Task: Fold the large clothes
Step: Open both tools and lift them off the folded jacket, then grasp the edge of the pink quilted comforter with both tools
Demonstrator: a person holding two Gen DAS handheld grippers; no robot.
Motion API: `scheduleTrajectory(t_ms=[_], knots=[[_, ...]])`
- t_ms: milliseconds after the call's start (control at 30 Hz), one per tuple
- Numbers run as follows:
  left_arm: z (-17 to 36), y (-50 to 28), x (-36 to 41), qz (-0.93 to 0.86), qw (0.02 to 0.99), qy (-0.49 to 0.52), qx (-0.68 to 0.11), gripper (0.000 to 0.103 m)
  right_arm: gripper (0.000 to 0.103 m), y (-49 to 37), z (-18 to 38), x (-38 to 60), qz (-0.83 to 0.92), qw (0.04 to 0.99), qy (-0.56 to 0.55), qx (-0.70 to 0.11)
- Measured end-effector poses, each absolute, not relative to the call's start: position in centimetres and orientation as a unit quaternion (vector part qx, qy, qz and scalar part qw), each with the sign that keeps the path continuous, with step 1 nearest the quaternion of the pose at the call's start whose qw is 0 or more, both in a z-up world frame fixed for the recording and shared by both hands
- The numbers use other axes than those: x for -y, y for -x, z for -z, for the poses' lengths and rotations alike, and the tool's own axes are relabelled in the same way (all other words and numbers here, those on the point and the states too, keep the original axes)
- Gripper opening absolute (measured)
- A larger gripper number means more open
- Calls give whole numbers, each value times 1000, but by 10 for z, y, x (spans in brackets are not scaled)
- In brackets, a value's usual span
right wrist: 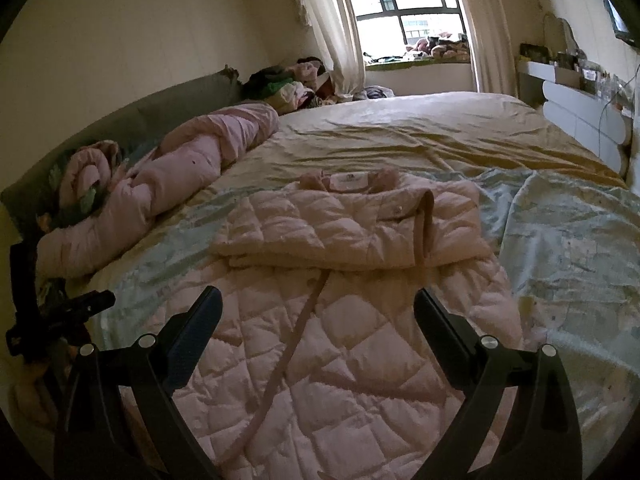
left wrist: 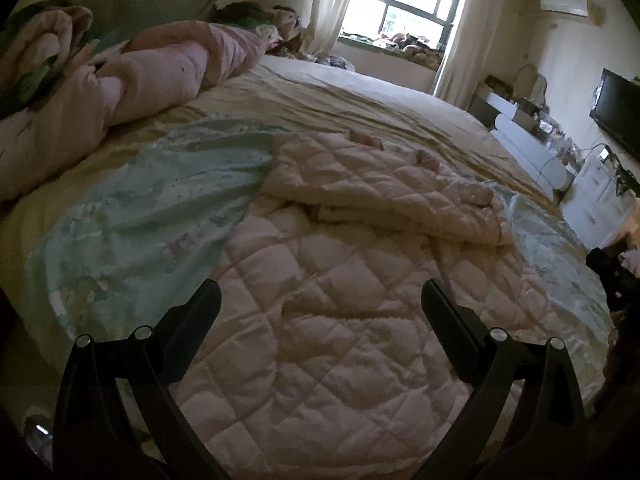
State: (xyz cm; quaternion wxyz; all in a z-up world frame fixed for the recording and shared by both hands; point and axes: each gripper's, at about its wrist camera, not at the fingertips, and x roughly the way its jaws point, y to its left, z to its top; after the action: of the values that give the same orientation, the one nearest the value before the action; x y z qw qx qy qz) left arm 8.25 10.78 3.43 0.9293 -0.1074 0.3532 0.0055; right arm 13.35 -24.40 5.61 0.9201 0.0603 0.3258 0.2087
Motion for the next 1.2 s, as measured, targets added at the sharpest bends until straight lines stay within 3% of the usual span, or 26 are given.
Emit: scheduleTrajectory(t_ms=[1133,1200], knots=[[60,-32,-188,-40,882,171,-437,94,96,-121,6,270,-184,896,-25,-402],[66,-28,-192,-39,879,171,-444,89,96,-120,8,273,-183,896,-26,-404]])
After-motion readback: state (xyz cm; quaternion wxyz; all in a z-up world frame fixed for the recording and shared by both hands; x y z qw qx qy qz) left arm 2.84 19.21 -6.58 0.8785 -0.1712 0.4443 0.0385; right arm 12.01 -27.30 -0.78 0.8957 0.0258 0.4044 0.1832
